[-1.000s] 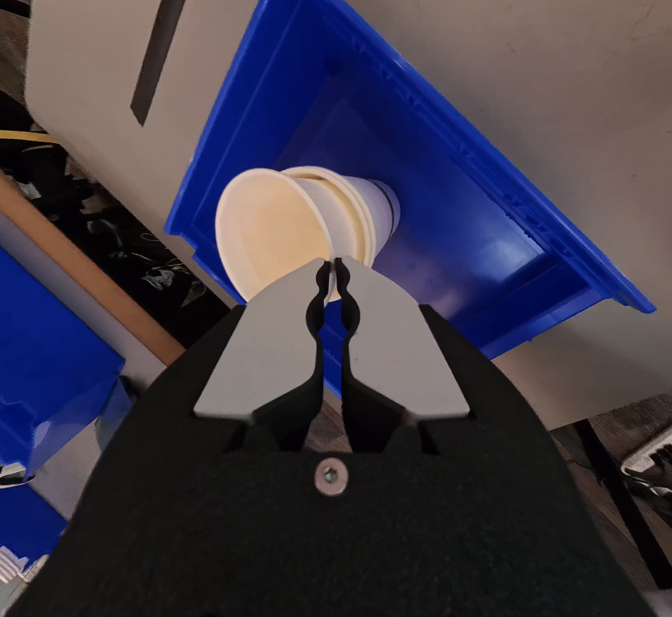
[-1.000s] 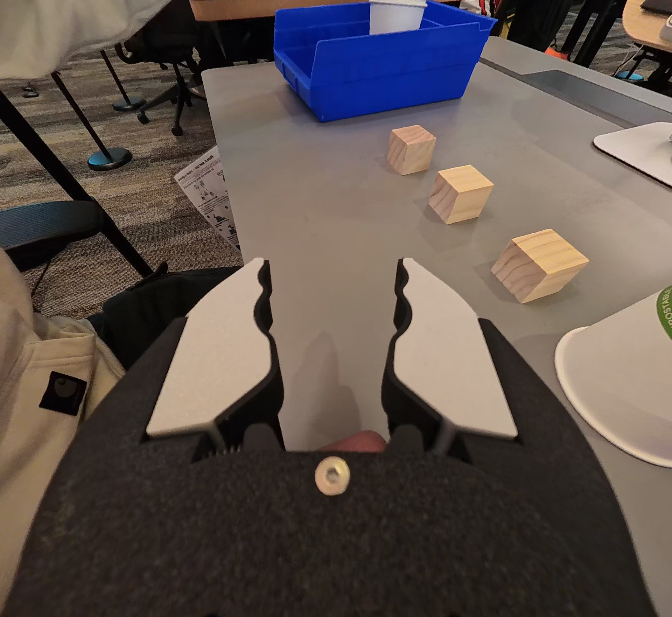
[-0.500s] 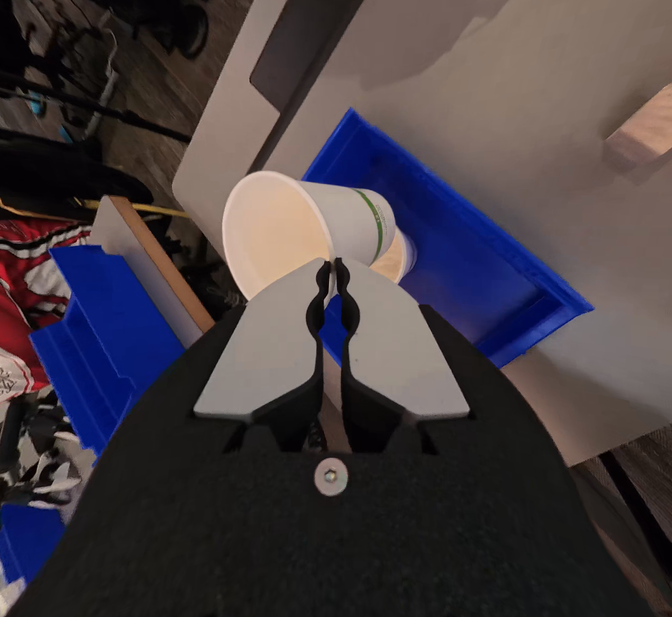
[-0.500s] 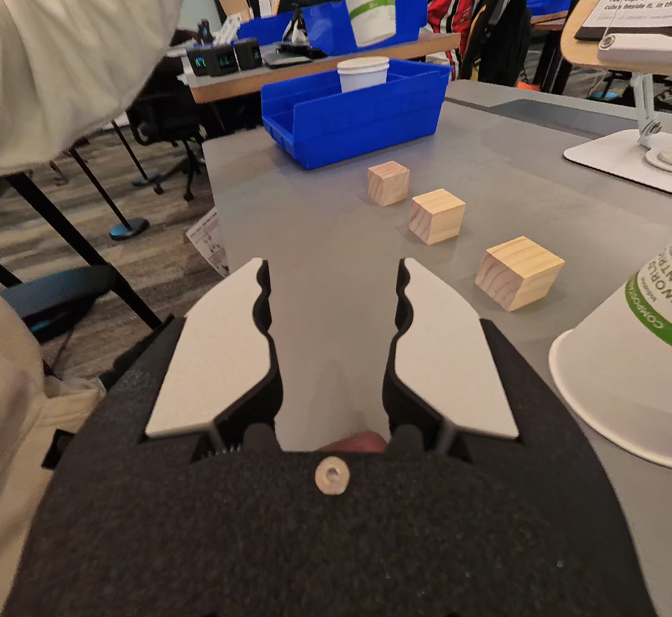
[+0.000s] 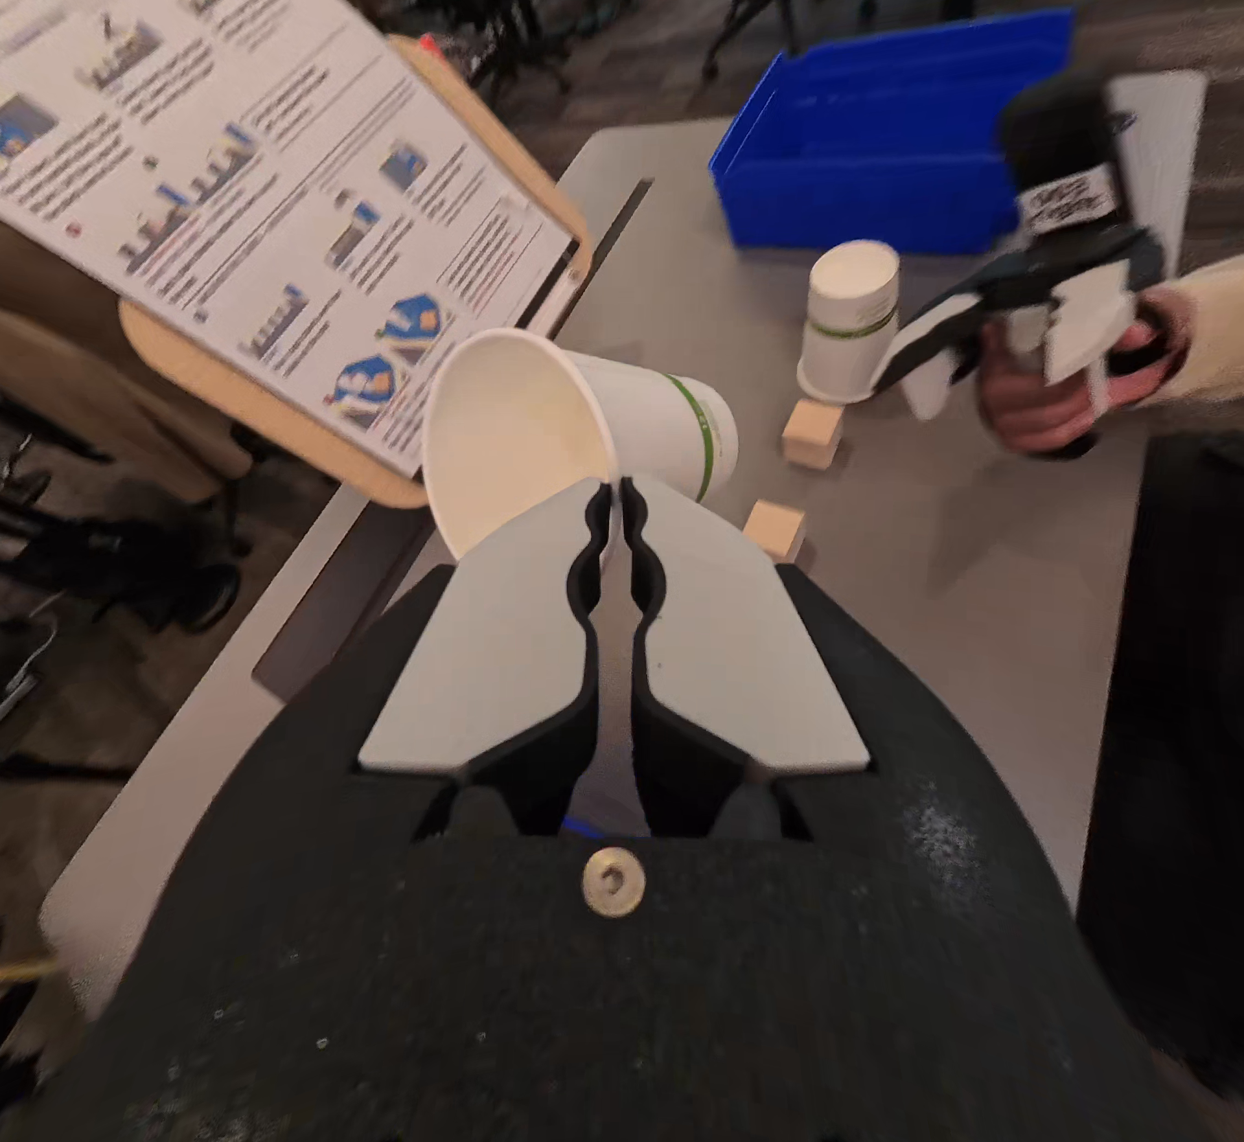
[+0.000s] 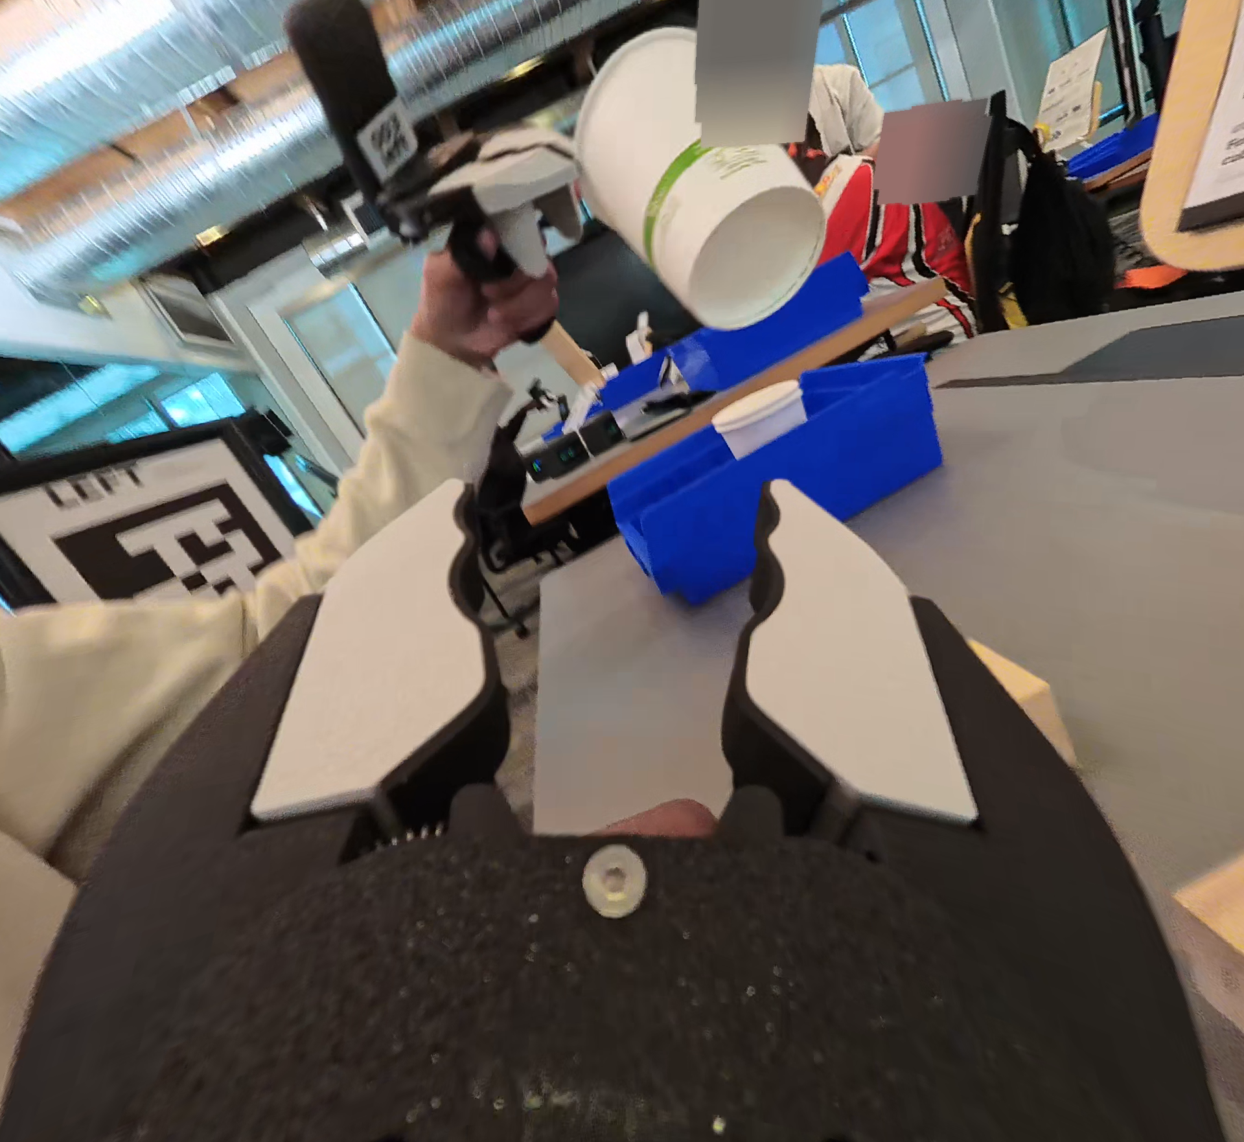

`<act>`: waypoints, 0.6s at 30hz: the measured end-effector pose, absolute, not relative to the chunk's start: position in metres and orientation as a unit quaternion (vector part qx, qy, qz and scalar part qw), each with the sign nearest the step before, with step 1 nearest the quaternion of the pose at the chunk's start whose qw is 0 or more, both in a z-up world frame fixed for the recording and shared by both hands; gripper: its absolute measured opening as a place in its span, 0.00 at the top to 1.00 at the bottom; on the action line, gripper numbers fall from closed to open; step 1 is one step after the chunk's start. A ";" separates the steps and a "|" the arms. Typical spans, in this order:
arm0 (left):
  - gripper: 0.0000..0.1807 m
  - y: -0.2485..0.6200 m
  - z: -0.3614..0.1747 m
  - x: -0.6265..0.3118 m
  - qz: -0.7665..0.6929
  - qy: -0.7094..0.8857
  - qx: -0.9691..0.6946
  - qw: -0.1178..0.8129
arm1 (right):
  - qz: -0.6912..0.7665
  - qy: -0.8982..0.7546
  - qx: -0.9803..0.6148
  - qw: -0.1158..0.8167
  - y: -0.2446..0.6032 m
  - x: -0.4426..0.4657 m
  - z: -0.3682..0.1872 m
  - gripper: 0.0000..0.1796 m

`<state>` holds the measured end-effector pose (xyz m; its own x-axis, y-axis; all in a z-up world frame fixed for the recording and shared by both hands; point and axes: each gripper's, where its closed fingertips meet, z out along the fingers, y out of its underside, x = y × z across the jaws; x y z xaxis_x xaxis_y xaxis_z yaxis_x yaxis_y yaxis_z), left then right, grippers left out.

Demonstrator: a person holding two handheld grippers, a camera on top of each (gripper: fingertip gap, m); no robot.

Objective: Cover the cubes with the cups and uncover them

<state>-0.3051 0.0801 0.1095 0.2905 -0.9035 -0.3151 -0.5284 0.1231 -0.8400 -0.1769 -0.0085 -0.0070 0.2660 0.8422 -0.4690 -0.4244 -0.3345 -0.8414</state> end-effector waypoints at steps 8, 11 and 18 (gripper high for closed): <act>0.98 0.032 0.102 -0.233 -0.284 0.575 -0.573 0.512 | 0.662 -0.066 -0.490 0.563 0.027 -0.182 0.031 0.53; 0.98 0.023 0.094 -0.220 -0.297 0.577 -0.566 0.508 | 0.673 -0.042 -0.478 0.563 0.031 -0.174 0.032 0.52; 0.98 0.013 0.085 -0.209 -0.318 0.575 -0.561 0.502 | 0.654 -0.032 -0.508 0.560 0.045 -0.161 0.009 0.49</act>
